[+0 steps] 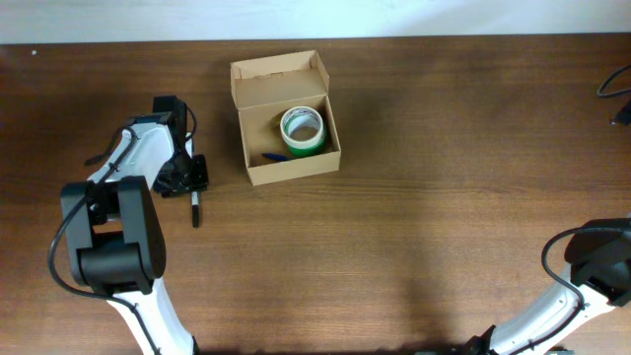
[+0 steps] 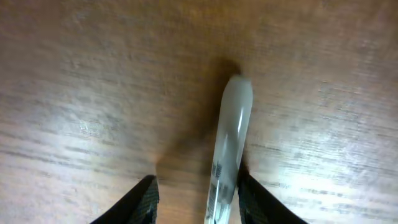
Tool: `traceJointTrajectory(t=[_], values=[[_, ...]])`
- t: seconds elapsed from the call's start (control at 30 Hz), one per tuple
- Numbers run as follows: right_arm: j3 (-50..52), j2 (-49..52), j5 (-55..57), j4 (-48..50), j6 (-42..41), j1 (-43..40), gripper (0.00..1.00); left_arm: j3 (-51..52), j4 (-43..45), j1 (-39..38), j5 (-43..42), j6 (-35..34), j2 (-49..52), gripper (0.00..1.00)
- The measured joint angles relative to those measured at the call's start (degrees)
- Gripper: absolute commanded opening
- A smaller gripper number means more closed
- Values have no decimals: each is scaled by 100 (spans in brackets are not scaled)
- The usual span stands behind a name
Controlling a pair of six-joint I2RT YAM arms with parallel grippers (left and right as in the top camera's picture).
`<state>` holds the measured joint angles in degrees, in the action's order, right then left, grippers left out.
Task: Pack container
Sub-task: 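Lower the left gripper and grasp the black Sharpie marker, then carry the Sharpie into the box and release it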
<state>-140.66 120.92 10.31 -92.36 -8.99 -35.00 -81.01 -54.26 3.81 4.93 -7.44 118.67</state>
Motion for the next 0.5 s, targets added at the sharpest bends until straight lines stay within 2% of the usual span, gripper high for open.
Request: traceJointTrajectory(t=[0.1, 0.5], values=[[0, 0, 0, 0, 2, 0, 99, 0, -42, -63, 2, 37, 7, 25], [0, 0, 0, 0, 0, 0, 99, -11, -111, -354, 199, 90, 26, 2]])
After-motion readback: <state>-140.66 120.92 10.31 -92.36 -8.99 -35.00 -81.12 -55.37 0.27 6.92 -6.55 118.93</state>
